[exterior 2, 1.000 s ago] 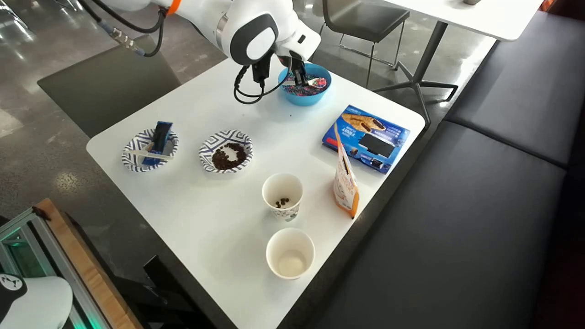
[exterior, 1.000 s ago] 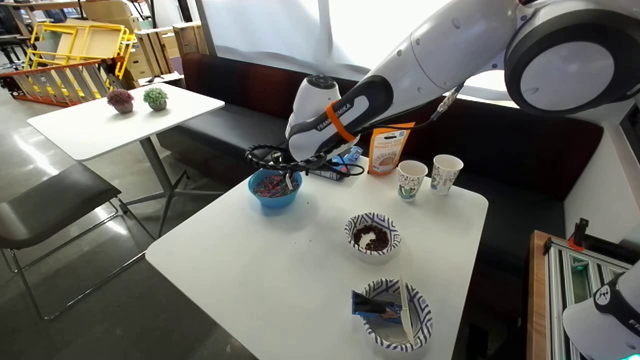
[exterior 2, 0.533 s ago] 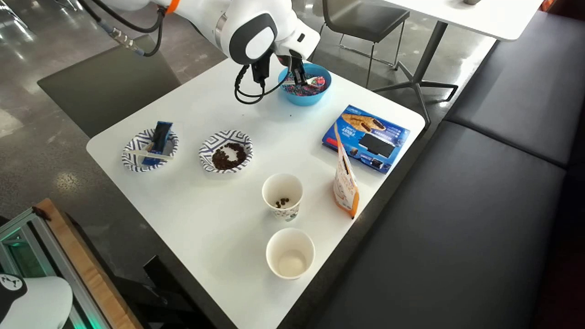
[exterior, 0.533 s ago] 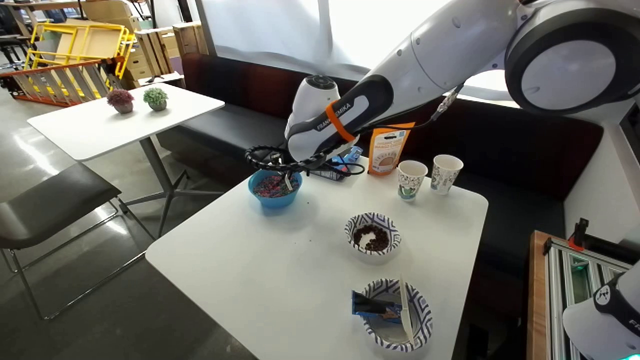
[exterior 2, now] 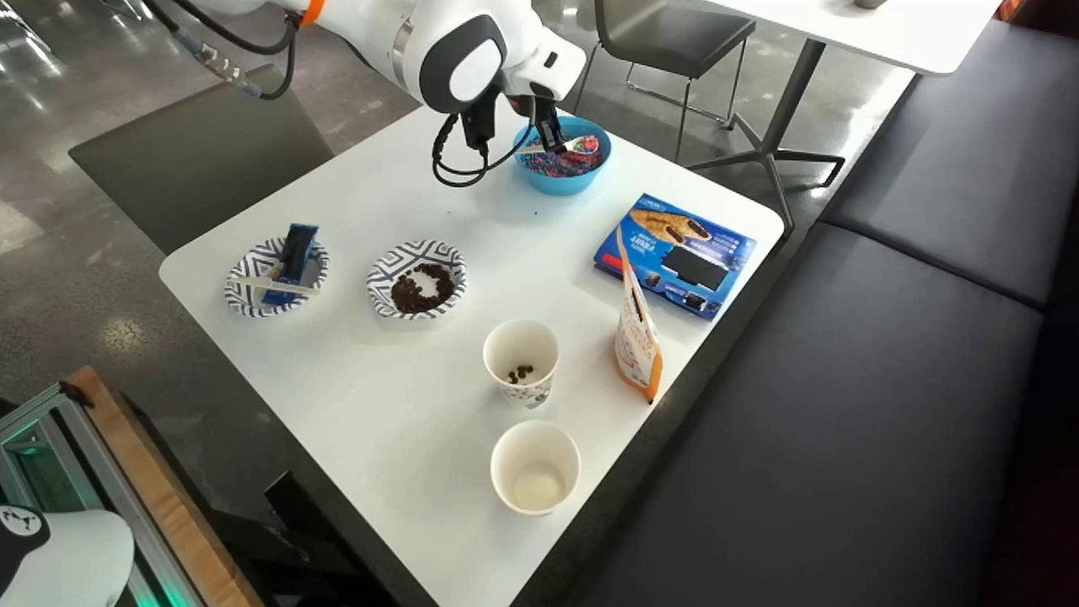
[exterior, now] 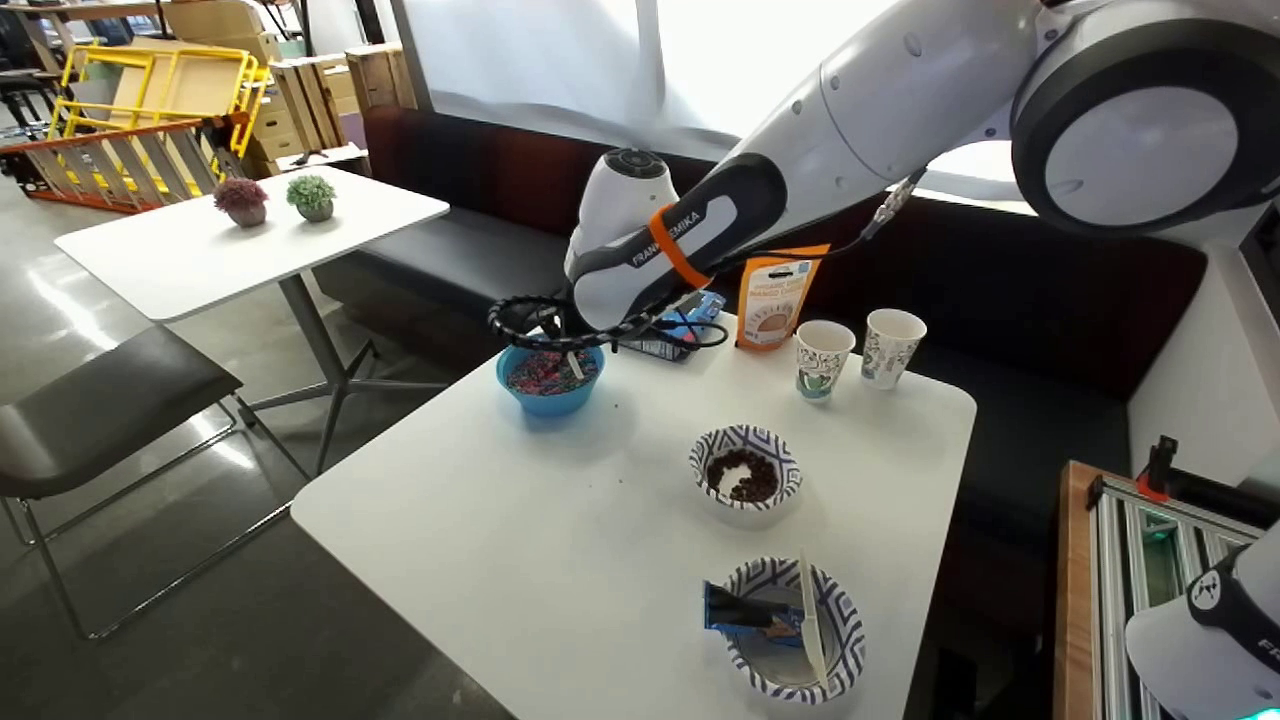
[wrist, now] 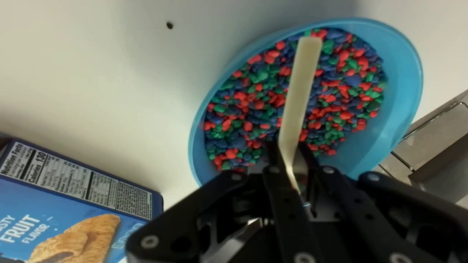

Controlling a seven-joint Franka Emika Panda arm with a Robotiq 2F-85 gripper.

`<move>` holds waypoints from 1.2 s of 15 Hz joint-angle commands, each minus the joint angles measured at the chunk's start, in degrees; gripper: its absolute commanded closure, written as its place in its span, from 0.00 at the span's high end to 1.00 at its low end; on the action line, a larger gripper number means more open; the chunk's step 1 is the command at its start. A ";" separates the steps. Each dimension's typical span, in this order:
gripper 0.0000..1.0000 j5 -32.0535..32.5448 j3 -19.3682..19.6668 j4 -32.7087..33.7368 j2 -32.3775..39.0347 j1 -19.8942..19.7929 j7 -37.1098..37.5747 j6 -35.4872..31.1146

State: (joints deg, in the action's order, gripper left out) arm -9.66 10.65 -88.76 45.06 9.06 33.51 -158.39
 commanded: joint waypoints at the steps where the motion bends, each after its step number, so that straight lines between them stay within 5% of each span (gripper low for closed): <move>1: 0.04 5.31 5.19 -1.29 -1.60 6.69 4.73 1.63; 9: 0.04 11.33 9.27 -6.12 -6.85 13.83 14.20 4.99; 13: 0.04 14.06 9.33 -13.52 -13.23 16.22 21.05 4.95; 18: 0.04 22.24 11.95 -27.02 -22.70 20.94 38.16 3.33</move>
State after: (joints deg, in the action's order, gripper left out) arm 6.94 20.67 -105.26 29.90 26.81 61.40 -154.06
